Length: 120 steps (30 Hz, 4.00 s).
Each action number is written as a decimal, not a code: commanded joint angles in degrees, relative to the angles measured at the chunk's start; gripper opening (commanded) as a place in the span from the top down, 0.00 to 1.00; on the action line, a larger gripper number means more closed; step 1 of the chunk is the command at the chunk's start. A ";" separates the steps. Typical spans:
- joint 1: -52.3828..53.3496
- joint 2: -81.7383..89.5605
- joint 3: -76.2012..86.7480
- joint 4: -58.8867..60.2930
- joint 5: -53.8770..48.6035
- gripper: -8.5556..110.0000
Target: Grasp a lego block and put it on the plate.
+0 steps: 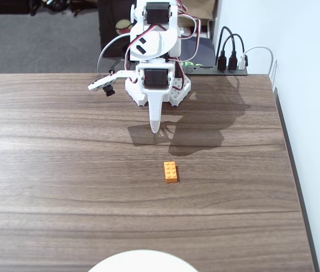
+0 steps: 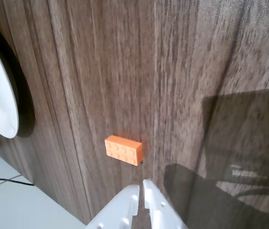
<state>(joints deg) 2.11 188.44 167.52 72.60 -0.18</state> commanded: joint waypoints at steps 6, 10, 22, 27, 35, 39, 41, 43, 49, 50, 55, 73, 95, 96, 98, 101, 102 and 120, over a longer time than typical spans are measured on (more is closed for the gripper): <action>-0.18 0.09 -0.18 0.09 0.00 0.92; -1.05 0.09 -0.18 0.09 -0.62 0.92; -0.70 -6.59 -1.23 -3.43 -0.62 0.92; -0.18 -14.24 -2.64 -8.09 -1.05 0.92; 0.44 -27.77 -10.02 -13.45 -10.37 0.92; 0.44 -34.37 -14.68 -13.97 -18.46 0.92; 0.79 -38.06 -16.70 -14.33 -25.05 0.92; 0.88 -42.19 -18.72 -14.41 -30.41 0.92; 1.58 -52.56 -24.61 -12.92 -47.55 0.92; 1.76 -54.05 -25.66 -12.39 -50.45 0.92; 3.25 -61.52 -32.43 -9.58 -64.42 0.92; -2.02 -73.12 -42.71 -8.79 -84.20 0.88; -2.55 -78.31 -39.11 -10.81 -90.70 0.71; -2.55 -78.57 -38.94 -11.07 -90.79 0.71; -2.64 -79.28 -38.50 -11.78 -90.79 0.71; -2.90 -80.33 -38.06 -12.74 -90.88 0.72; -2.99 -80.68 -37.79 -13.10 -90.88 0.72; -2.55 -85.61 -37.09 -18.19 -91.58 0.76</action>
<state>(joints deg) 0.00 102.92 130.69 55.20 -91.76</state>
